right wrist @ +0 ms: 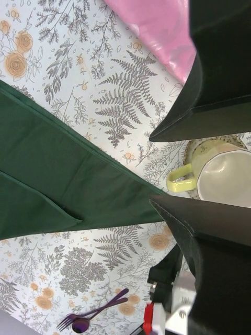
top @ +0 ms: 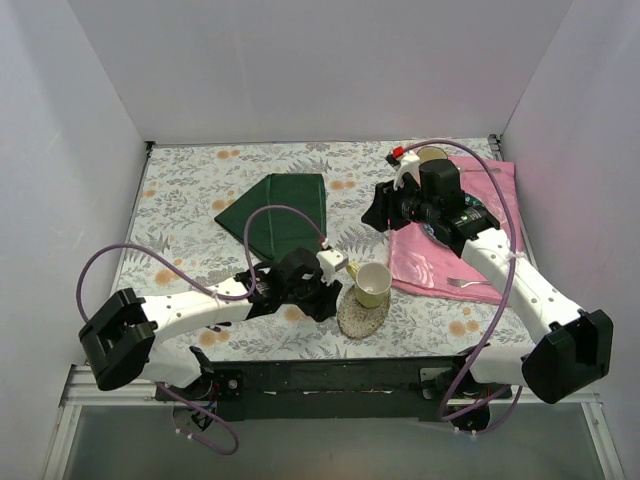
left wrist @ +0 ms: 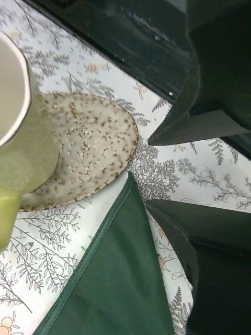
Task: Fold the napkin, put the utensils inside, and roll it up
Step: Fold the napkin
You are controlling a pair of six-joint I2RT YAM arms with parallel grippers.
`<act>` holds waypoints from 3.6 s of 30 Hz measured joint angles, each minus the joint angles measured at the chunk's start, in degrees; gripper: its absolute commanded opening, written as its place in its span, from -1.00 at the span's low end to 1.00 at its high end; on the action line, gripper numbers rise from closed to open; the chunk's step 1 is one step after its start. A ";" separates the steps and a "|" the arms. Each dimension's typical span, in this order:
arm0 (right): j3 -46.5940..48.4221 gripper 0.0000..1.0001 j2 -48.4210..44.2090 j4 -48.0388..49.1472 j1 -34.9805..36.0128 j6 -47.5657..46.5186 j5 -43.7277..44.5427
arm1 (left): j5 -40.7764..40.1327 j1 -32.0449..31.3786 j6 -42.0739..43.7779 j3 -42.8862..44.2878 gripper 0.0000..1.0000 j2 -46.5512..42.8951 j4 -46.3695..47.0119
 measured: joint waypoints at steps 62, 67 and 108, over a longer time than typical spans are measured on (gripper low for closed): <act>-5.35 0.11 1.38 3.85 -2.10 0.74 -6.95 | 7.82 41.16 -16.37 8.85 -1.00 8.13 1.79; -4.79 0.11 2.23 4.94 -2.10 1.55 -8.00 | 14.38 50.31 -21.53 10.19 -1.00 12.63 4.07; 9.44 0.11 28.96 13.11 5.92 6.60 -12.48 | 16.50 61.55 -25.70 25.00 -0.01 30.88 2.73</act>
